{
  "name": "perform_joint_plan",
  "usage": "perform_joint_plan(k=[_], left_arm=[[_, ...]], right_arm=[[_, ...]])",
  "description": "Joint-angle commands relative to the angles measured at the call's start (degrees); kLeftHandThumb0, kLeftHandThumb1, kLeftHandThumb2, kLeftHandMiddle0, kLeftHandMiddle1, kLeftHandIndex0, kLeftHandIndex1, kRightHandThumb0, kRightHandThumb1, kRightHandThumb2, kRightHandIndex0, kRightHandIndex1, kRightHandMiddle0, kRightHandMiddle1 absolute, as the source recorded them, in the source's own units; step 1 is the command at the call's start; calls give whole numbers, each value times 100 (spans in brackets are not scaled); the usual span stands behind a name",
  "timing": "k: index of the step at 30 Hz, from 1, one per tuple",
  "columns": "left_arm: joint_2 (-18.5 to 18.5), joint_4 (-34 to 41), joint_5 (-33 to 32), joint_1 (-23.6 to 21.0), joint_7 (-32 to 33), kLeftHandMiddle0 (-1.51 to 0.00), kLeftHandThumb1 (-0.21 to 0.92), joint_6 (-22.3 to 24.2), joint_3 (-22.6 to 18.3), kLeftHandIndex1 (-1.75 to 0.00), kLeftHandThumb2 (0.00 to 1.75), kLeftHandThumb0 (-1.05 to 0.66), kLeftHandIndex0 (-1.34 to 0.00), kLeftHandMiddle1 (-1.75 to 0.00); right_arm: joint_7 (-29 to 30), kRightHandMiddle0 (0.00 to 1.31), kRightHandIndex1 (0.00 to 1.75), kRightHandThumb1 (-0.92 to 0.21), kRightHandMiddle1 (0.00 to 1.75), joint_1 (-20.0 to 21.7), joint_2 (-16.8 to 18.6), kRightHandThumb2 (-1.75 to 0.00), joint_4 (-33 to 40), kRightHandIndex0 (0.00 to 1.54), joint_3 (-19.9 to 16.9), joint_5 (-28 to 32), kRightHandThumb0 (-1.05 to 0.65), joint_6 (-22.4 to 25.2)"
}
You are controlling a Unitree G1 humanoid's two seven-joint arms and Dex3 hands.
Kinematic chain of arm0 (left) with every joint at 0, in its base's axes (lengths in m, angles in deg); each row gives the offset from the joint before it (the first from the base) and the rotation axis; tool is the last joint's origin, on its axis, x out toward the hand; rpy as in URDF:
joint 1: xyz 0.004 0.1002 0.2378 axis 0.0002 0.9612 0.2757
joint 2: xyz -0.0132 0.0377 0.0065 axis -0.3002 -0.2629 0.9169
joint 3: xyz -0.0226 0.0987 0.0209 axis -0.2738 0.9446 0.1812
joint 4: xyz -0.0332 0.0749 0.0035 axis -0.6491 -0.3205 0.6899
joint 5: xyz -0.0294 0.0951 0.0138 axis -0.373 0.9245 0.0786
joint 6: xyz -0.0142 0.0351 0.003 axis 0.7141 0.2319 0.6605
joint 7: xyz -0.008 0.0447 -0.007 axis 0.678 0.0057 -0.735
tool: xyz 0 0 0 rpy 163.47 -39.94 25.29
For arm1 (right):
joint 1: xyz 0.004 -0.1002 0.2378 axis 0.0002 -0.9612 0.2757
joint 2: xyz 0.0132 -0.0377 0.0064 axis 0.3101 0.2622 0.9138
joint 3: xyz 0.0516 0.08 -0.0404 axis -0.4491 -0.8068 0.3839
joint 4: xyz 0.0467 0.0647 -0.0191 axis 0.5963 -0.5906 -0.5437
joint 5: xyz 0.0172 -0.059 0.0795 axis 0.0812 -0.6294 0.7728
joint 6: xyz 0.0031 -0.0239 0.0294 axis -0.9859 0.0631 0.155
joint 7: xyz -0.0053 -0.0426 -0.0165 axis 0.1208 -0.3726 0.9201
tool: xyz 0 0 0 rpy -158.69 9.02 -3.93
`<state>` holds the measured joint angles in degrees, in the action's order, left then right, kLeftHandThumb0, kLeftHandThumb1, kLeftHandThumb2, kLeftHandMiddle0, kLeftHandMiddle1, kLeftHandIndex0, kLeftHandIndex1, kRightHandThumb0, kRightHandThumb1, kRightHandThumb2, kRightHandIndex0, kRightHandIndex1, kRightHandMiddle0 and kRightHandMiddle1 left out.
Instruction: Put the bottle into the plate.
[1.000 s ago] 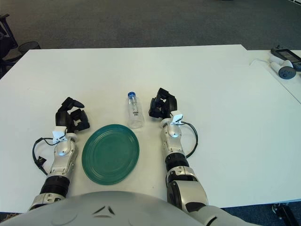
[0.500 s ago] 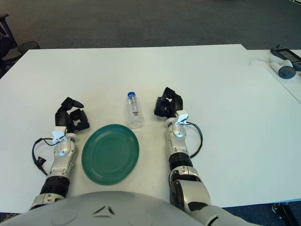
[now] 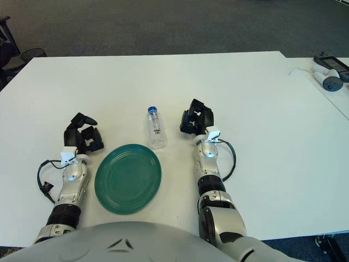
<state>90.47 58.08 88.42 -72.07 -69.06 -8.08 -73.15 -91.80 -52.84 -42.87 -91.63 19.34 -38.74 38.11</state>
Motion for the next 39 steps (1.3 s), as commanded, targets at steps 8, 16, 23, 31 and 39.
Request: perform_joint_plan(k=[8,16,23,31,39], left_arm=[[27,-423,-49,213,-129,-131,5,-24,15,-175,164,-59,-83,-175],[64,-410,-6,198,-98,-130,5,4,31,-175,164,-59,-83,-175],[51,-467,88,180,-9,-130,5,-18,39,-175,164,-59,-83,-175],[48,-487,82,164,-3,-130,4,-6,45,-175,165,-60,-84,-175],[39,-509,75,161,-21,-131,4,14,47,-175,166,-60,-84,-175]], right_arm=[[-291,111,175,-21,175,380,-191,-145,119,132,-83,169,-4,-86],[-312,112,175,-21,175,693,-360,-146,201,132,-49,7,-5,-163],[-75,114,175,-20,175,943,-624,-147,558,132,199,-657,-7,-433],[-104,115,175,-20,175,1174,-1202,-145,512,133,622,-1495,-8,-843],[-747,83,175,-28,175,2148,-1820,-132,-758,104,1202,-1888,-28,-1876]])
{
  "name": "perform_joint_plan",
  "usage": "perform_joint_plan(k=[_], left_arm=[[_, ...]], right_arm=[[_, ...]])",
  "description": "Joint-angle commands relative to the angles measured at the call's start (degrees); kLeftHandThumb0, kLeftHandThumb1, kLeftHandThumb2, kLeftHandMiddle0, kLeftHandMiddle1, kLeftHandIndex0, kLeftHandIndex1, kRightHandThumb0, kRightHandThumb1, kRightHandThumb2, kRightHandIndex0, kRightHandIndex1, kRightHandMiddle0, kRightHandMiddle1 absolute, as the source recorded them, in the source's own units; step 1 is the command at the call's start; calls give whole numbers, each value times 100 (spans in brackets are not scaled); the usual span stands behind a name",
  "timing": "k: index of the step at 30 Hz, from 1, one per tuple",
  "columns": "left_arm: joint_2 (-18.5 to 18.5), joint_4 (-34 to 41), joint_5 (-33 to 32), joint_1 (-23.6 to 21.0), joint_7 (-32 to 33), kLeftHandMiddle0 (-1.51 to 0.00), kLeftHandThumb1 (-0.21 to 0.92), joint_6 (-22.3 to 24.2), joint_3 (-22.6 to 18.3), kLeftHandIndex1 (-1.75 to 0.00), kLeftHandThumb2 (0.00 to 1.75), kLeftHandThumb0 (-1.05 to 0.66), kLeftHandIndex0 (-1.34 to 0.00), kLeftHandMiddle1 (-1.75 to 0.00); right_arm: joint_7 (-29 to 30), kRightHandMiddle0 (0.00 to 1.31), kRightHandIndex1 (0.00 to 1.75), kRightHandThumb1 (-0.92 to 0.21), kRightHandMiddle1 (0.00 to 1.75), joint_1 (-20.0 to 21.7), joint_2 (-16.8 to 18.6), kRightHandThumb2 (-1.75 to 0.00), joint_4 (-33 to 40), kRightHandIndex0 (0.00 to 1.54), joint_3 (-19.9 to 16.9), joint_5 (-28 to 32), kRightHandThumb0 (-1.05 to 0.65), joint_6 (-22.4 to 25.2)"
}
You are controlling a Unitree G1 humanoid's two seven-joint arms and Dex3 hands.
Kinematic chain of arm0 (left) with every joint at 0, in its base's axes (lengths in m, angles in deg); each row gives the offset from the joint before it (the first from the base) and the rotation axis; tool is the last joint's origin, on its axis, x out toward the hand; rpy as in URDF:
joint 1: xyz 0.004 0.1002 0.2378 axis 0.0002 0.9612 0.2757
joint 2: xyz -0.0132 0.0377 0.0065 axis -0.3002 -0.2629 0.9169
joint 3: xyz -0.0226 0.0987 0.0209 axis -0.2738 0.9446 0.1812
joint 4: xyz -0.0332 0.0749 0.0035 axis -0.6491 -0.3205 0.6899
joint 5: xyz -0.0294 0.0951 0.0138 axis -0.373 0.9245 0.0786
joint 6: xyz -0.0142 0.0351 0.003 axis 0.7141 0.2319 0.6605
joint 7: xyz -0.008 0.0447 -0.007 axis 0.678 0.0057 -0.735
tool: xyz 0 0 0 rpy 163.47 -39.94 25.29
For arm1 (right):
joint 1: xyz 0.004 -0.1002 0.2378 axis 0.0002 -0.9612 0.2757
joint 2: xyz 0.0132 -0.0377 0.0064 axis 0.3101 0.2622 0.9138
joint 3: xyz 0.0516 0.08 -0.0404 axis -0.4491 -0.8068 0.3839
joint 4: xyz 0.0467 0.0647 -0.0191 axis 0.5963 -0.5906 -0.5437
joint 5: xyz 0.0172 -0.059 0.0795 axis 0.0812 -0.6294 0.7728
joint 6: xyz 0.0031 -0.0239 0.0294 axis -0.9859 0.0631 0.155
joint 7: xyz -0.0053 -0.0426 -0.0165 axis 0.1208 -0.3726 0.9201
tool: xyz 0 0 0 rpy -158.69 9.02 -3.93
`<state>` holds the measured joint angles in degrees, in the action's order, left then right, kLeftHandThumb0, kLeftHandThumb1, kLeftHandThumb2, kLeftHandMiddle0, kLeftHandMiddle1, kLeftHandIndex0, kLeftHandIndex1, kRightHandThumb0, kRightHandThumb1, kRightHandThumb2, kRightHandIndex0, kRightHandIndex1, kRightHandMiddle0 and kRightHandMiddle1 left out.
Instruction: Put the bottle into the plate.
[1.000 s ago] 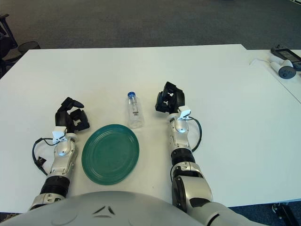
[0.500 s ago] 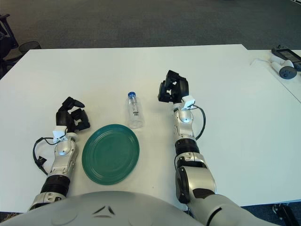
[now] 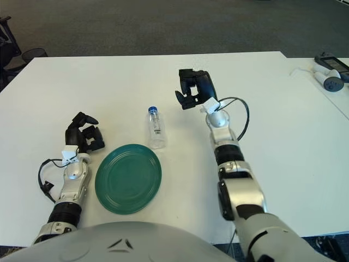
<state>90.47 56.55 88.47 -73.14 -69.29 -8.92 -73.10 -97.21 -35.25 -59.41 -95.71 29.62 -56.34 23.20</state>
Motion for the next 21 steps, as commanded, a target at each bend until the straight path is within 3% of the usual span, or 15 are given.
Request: perform_joint_plan(k=[1,2,3,6,7,9,11,12,14,16,17,21], left_arm=[[39,-357,71,269,3,-130,4,100,44,-175,165,-60,-84,-175],[37,-357,77,270,5,-130,4,104,46,-175,165,-60,-84,-175],[36,-357,80,271,6,-130,4,106,48,-175,165,-60,-84,-175],[28,-350,117,274,27,-130,5,121,60,-175,165,-59,-84,-175],[25,-346,125,275,28,-130,5,130,64,-175,165,-59,-84,-175],[21,-340,129,276,24,-130,5,151,70,-175,165,-59,-84,-175],[20,-337,121,276,13,-130,5,168,72,-175,165,-59,-84,-175],[22,-333,99,277,-12,-129,5,176,72,-175,165,-59,-84,-175],[23,-327,71,279,-44,-129,6,179,71,-175,164,-59,-83,-175],[23,-317,68,283,-50,-129,6,186,73,-175,163,-58,-82,-175],[23,-311,71,285,-48,-129,6,194,74,-175,163,-58,-82,-175],[17,-292,100,289,-33,-128,7,223,84,-175,162,-58,-82,-175]], right_arm=[[-247,73,175,-32,175,447,-197,-129,-446,97,221,-143,-34,-478],[-324,70,175,-33,175,522,-289,-128,-526,94,329,-264,-36,-569],[-374,62,175,-39,174,582,-358,-119,-598,75,411,-352,-38,-644],[-177,49,169,-55,170,820,-693,-97,-644,41,846,-1200,-39,-918],[-51,31,152,-54,159,873,-770,-90,-628,27,961,-1466,-49,-981],[177,13,122,-53,139,937,-877,-84,-560,11,1159,-1910,-62,-1066],[385,8,106,-53,128,989,-985,-81,-482,7,1349,-2318,-67,-1108],[522,5,90,-55,117,1021,-1095,-76,-399,5,1495,-2640,-71,-1085],[803,2,48,-66,82,1031,-1259,-61,-269,2,1731,-3152,-83,-1028],[1074,1,26,-72,59,1027,-1359,-52,-167,1,1930,-3554,-90,-957],[1194,1,16,-76,44,1040,-1391,-46,-137,1,2014,-3710,-94,-923],[1768,0,4,-84,21,1118,-1494,-36,-77,0,2336,-4265,-99,-840]])
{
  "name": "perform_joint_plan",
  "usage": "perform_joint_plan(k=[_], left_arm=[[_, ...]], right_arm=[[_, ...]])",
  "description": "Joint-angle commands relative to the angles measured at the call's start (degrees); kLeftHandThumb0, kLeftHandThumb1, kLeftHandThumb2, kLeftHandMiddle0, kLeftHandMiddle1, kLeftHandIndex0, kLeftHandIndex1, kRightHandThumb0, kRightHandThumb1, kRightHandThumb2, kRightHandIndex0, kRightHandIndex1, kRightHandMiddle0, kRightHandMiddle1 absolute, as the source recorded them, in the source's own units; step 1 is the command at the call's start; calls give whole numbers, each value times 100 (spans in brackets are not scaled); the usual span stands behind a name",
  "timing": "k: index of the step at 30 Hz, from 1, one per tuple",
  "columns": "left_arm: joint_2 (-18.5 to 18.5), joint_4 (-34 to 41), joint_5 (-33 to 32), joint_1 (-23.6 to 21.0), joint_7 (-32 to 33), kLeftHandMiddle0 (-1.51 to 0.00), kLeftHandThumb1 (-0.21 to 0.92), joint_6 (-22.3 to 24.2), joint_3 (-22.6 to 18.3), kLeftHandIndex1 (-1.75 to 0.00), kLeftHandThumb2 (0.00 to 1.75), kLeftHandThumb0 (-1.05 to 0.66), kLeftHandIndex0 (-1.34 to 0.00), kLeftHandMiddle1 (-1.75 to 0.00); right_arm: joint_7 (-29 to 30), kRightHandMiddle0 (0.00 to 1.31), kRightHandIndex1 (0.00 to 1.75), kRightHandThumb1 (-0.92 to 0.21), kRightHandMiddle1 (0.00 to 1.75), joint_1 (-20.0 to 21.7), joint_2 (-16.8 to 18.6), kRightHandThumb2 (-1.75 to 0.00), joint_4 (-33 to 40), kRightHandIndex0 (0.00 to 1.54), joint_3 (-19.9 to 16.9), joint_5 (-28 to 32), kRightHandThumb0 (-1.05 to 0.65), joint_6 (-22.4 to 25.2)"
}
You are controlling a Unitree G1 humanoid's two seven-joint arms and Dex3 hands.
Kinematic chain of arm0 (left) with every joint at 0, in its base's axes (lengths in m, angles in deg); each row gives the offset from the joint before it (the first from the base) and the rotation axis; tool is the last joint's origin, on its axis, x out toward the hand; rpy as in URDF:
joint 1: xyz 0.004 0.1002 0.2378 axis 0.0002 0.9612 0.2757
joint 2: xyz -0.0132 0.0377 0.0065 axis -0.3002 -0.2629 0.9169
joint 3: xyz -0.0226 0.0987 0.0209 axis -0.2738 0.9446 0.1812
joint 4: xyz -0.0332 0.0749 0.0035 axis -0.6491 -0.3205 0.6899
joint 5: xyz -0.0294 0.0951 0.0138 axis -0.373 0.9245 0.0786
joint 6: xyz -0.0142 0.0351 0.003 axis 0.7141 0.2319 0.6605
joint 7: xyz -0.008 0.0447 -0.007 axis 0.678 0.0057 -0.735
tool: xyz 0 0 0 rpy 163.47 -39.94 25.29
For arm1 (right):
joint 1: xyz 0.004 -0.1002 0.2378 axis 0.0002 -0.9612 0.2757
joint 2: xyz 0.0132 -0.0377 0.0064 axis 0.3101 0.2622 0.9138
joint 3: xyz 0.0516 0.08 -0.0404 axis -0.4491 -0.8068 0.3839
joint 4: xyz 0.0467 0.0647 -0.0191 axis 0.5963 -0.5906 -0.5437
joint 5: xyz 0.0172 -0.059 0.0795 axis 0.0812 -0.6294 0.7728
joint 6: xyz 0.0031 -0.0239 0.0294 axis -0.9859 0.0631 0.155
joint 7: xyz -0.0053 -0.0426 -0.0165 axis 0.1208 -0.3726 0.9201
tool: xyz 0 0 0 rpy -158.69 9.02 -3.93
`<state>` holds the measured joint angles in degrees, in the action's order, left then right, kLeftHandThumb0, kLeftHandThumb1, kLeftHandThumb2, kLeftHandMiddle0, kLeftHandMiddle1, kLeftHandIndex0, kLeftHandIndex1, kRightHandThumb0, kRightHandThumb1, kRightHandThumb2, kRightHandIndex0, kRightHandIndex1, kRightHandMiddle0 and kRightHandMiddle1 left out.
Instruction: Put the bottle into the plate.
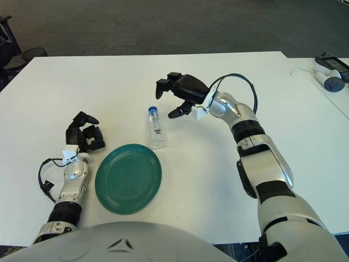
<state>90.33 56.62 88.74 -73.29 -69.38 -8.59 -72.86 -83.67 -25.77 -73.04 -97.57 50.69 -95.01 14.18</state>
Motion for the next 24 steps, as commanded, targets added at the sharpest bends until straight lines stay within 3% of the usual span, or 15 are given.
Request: perform_joint_plan(k=[1,10,24], left_arm=[[28,-293,92,303,-10,-128,7,204,66,-175,162,-58,-82,-175],[44,-263,146,282,44,-128,8,314,74,-175,161,-57,-81,-175],[74,-333,120,253,36,-128,8,328,53,-175,160,-57,-80,-175]], right_arm=[[583,0,3,-86,16,199,-157,-34,127,0,331,-562,-100,81],[1496,0,0,-88,1,387,-268,-28,199,0,1088,-1461,-101,277],[2036,1,0,-92,1,573,-240,-32,139,0,1790,-1881,-92,516]])
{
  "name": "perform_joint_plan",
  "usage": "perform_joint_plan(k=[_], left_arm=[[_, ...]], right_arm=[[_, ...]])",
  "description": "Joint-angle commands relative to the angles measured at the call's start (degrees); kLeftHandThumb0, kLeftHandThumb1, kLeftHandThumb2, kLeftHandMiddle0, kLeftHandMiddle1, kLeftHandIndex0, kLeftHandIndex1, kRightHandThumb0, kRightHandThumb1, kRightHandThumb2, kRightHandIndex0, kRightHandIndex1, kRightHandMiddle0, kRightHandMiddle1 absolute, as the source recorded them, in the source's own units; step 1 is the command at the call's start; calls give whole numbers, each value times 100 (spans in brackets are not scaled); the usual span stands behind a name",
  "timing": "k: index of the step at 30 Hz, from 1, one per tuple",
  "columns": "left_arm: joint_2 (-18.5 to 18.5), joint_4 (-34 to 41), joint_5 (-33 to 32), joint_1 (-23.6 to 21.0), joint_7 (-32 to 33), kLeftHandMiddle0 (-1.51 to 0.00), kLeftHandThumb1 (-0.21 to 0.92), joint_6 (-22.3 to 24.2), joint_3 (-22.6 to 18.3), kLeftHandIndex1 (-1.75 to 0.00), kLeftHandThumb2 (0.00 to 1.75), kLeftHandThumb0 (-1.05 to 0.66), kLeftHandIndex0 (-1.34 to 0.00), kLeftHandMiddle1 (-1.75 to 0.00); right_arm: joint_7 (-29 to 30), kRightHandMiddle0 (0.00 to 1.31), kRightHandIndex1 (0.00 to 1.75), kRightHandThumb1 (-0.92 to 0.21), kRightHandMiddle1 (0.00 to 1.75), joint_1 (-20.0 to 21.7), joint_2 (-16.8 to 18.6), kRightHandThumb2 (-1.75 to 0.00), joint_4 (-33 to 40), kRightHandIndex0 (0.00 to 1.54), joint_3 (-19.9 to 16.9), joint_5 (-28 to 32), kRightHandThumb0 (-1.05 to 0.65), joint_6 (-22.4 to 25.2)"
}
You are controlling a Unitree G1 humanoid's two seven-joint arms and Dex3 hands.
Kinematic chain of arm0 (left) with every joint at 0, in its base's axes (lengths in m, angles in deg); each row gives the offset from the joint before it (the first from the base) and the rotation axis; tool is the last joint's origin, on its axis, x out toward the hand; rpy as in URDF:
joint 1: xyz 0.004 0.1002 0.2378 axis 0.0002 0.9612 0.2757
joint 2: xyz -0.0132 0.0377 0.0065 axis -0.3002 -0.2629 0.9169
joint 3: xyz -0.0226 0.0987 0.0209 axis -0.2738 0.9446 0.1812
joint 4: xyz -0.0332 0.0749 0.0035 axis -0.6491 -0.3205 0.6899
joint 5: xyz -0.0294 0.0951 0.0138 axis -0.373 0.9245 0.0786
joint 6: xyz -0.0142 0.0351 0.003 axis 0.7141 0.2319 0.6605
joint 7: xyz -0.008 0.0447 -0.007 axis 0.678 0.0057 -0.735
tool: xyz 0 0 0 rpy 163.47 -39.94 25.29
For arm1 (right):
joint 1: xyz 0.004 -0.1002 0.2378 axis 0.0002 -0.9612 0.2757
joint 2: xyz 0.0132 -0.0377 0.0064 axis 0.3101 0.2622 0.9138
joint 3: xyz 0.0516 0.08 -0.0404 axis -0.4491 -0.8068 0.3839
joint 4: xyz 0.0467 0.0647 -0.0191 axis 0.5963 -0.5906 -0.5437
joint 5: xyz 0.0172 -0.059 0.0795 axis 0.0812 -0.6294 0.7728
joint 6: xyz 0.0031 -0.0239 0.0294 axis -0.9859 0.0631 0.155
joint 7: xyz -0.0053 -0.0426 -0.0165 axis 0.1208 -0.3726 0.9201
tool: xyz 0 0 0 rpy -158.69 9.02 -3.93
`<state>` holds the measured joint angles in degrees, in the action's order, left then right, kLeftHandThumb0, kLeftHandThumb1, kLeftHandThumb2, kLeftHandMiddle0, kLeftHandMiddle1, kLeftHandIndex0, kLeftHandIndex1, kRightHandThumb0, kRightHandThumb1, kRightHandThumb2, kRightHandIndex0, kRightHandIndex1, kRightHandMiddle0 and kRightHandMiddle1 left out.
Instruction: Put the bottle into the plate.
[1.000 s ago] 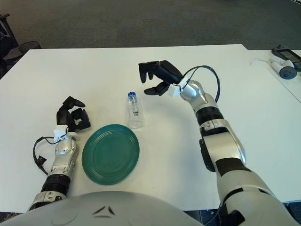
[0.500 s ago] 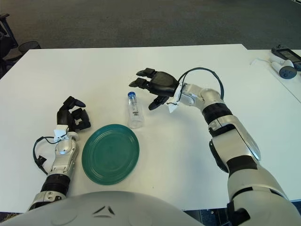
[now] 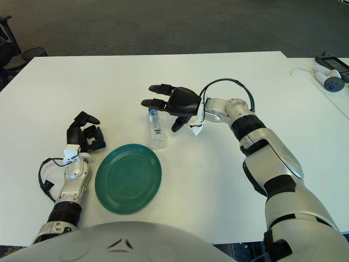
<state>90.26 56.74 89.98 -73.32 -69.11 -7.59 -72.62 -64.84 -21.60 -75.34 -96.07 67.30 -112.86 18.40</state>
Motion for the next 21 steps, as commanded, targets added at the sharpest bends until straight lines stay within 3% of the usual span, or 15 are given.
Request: perform_joint_plan(k=[1,12,21], left_arm=[[83,-347,-5,255,8,-128,8,228,29,-175,160,-57,-80,-175],[78,-394,17,237,13,-127,9,249,40,-175,160,-57,-80,-175],[73,-458,100,225,93,-127,10,245,57,-175,159,-56,-79,-175]], right_arm=[[180,1,0,-92,1,167,-8,-33,-23,0,156,-103,-91,106],[300,0,0,-92,15,308,153,-44,-127,0,653,-312,-83,283],[212,0,0,-92,15,447,192,-48,33,0,852,-371,-77,340]])
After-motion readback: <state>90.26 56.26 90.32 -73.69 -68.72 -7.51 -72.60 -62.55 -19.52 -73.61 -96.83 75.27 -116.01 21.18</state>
